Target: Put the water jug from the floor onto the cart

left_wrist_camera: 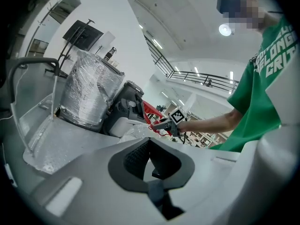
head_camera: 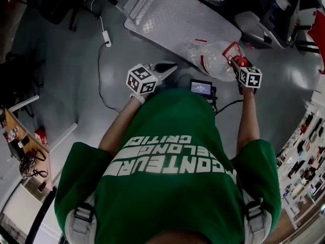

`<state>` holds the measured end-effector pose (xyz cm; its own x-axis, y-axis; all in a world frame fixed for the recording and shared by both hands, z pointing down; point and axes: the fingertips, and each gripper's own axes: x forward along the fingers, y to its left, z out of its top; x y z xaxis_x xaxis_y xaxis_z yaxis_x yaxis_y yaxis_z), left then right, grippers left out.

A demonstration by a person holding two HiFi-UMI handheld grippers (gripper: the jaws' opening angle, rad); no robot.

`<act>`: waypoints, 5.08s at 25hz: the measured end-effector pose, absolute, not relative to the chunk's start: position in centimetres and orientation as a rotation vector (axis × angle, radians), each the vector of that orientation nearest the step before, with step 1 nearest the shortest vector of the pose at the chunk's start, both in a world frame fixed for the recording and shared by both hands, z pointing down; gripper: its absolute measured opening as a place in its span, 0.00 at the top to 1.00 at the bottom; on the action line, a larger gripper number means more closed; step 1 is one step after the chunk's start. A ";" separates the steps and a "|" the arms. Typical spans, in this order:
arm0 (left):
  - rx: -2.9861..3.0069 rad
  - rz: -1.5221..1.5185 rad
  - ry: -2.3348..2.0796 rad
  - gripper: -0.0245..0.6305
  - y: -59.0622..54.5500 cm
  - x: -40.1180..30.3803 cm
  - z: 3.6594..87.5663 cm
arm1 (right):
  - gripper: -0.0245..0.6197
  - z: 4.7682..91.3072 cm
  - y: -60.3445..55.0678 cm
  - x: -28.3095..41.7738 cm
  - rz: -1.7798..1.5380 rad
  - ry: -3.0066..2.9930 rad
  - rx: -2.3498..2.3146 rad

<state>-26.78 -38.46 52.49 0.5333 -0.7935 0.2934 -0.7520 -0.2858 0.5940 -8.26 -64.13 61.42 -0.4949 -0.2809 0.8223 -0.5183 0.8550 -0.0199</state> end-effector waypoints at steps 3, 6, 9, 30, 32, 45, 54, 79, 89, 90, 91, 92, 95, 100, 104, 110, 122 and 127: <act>2.050 -0.062 -1.262 0.95 -37.9 -27.9 52.8 | 0.49 62.2 -64.4 -9.6 0.322 -2.118 0.561; 2.019 -0.053 -1.286 0.95 -37.6 -29.2 52.9 | 0.49 63.2 -64.8 -11.3 0.326 -2.123 0.537; 1.994 -0.041 -1.300 0.95 -37.7 -30.2 53.4 | 0.49 64.7 -65.1 -13.1 0.321 -2.124 0.510; 1.993 0.085 -1.240 0.95 -46.6 -28.8 55.7 | 0.49 74.4 -69.0 -18.6 0.300 -2.057 0.369; 2.002 0.101 -1.219 0.95 -47.7 -28.1 55.7 | 0.49 75.3 -69.4 -18.8 0.296 -2.044 0.352; 1.994 0.131 -1.144 0.95 -53.3 -26.2 57.0 | 0.49 81.8 -72.6 -20.1 0.314 -1.983 0.360; 1.968 0.112 -1.167 0.95 -57.2 -27.4 56.8 | 0.49 84.0 -74.2 -22.1 0.302 -1.958 0.375; 1.896 0.059 -1.239 0.95 -58.4 -27.2 57.4 | 0.49 85.8 -75.3 -23.6 0.282 -1.935 0.358; 1.933 0.061 -1.226 0.95 -58.6 -26.7 56.8 | 0.49 86.2 -75.6 -21.6 0.238 -1.799 0.372; 1.938 0.063 -1.226 0.95 -58.6 -26.7 56.7 | 0.48 86.0 -75.6 -21.7 0.225 -1.792 0.369; 1.942 0.064 -1.226 0.95 -58.5 -26.6 56.6 | 0.48 85.7 -75.7 -22.0 0.215 -1.798 0.368; 1.945 0.064 -1.227 0.95 -58.3 -26.6 56.5 | 0.48 85.3 -75.7 -22.1 0.213 -1.806 0.372; 1.948 0.057 -1.230 0.95 -57.5 -26.7 56.1 | 0.48 84.2 -75.7 -22.0 0.231 -1.823 0.401; 1.971 0.065 -1.224 0.95 -55.6 -26.7 55.6 | 0.48 81.7 -75.5 -21.7 0.257 -1.879 0.455; 1.996 0.063 -1.235 0.95 -54.2 -26.8 54.9 | 0.48 78.5 -74.7 -21.9 0.275 -1.973 0.454; 2.004 0.035 -1.284 0.95 -51.7 -28.6 54.5 | 0.48 74.4 -74.3 -20.6 0.263 -2.057 0.539; 2.038 -0.065 -1.313 0.95 -45.9 -30.1 53.0 | 0.77 65.7 -68.6 -19.3 0.185 -2.178 0.579; 2.077 -0.077 -1.258 0.95 -43.3 -29.6 52.3 | 0.97 63.2 -64.8 -17.7 0.179 -2.239 0.558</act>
